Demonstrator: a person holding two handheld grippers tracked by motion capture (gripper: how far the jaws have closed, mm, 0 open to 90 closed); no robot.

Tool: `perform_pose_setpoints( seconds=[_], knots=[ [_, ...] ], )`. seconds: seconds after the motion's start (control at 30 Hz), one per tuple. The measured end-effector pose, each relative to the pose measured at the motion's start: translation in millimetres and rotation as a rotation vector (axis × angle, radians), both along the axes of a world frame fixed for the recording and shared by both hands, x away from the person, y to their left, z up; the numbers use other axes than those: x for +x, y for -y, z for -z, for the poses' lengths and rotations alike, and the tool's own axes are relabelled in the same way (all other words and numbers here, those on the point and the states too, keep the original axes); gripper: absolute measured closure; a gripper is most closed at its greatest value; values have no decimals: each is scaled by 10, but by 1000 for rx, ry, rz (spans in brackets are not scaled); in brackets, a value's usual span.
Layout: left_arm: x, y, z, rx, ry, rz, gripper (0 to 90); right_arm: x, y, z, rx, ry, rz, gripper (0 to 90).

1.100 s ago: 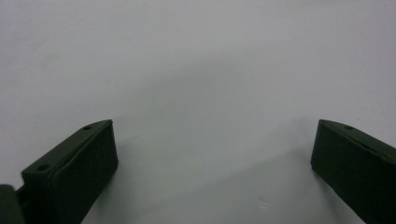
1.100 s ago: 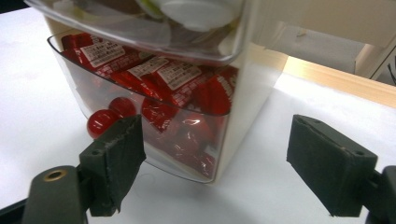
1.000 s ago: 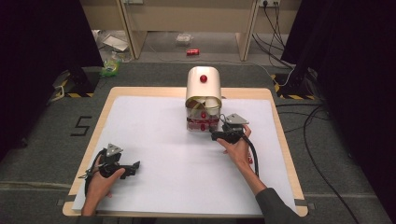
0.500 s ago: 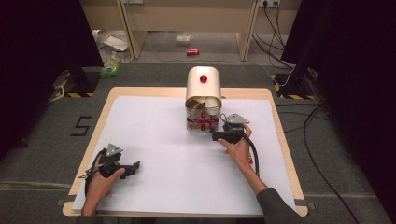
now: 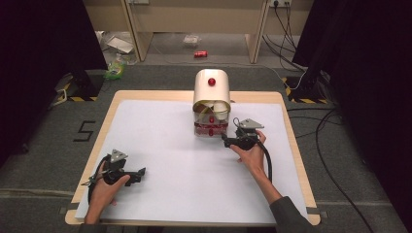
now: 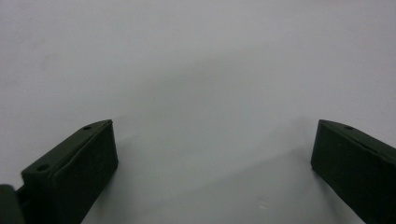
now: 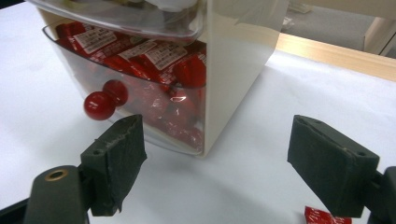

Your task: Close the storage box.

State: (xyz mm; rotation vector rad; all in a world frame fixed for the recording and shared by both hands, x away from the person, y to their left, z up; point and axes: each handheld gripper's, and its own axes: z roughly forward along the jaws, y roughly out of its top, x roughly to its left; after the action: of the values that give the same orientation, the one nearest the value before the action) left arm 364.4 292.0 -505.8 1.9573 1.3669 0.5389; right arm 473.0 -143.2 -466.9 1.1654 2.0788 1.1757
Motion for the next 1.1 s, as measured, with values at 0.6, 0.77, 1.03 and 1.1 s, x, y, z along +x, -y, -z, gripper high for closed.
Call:
perform_pose_setpoints(
  seconds=[0.6,0.77,1.03,1.1],
  knots=[
    [-1,-5,0,-9,-1,-2,0,-157,270,-91,5,-20,4,195],
    [-1,-7,-1,-10,0,-1,0,-224,323,-103,-23,-16,0,200],
    [-1,-10,0,-14,0,-2,0,-285,349,-136,-19,-15,-9,203],
    [-1,-11,-1,-13,0,-1,0,-314,364,-134,-37,-12,-17,203]
  ],
)
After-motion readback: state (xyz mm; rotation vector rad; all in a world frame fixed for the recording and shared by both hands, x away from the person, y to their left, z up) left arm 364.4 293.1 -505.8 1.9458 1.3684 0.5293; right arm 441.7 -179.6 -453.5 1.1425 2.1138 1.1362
